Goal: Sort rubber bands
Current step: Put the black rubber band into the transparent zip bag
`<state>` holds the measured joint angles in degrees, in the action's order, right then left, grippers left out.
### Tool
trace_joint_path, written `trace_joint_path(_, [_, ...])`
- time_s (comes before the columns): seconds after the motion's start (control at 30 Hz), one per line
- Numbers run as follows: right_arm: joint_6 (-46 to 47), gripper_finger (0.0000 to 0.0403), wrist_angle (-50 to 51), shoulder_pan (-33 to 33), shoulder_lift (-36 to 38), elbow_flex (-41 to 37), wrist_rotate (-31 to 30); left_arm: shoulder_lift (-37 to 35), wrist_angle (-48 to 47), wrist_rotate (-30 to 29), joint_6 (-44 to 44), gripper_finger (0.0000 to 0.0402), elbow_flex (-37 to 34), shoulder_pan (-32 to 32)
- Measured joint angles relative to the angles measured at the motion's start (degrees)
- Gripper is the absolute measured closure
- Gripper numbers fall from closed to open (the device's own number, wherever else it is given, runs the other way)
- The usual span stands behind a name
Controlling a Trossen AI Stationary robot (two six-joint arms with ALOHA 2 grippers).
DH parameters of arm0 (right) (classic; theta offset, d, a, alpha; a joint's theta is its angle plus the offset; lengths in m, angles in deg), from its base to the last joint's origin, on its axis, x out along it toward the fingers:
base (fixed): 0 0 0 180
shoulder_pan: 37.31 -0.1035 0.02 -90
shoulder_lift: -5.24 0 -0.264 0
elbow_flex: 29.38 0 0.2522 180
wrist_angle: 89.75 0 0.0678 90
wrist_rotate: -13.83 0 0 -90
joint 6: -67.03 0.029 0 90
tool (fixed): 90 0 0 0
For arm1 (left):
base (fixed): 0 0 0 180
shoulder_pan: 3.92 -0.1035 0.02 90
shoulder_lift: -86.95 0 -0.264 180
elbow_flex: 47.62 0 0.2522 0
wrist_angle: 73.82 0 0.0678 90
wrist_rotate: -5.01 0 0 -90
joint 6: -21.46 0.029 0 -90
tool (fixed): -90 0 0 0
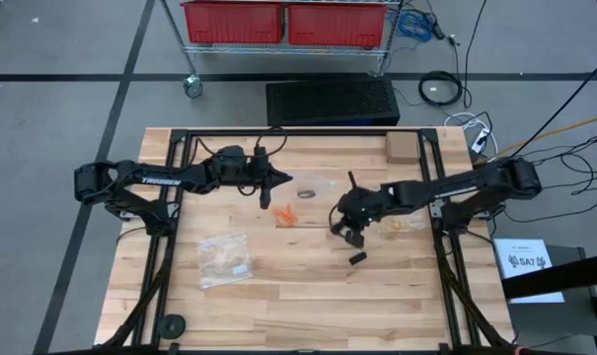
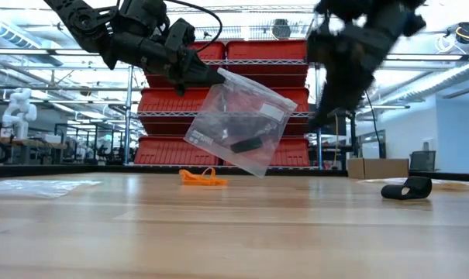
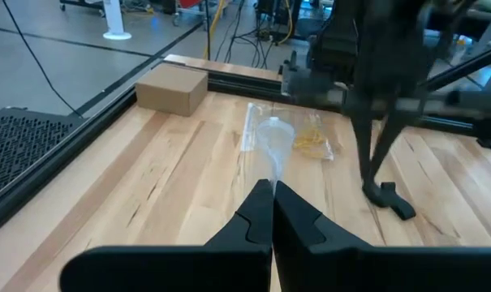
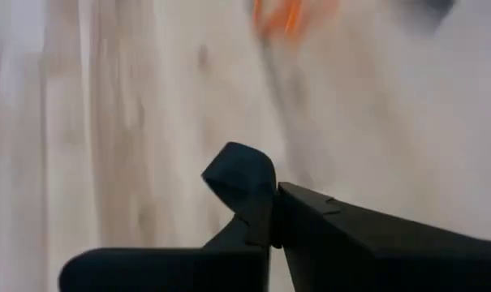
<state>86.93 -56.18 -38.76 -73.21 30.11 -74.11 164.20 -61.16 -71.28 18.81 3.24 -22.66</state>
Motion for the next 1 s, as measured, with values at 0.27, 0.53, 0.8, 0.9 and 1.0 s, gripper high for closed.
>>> trace_joint_path(0.27, [-16.16, 0.0401, 2.56, 0.13, 1.5, 12.23, -28.78, 0.0, 0.05, 0.0, -0.19, 0.0402, 0.0, 0.0])
trace_joint_path(0.53, [-24.7, 0.0402, 1.37, 3.04, -2.8, 17.4, -32.68, 0.0, 0.08, 0.0, -1.16, 0.0402, 0.0, 0.0])
trace_joint_path(0.8, [-25.53, 0.0403, -1.51, 3.67, -6.85, 17.33, -28.92, 0.0, 0.14, -0.04, -1.54, 0.0402, 0.0, 0.0])
trace_joint_path(0.9, [-25.56, 0.0403, -3.85, 3.67, -6.82, 17.33, -27.34, 0.0, 0.17, -0.47, -1.58, 0.0402, 0.0, 0.0])
trace_joint_path(1.0, [-25.59, 0.0403, -4.13, 3.91, -6.82, 17.65, -25.54, 0.0, 0.17, -0.54, -1.6, 0.0401, 0.0, 0.0])
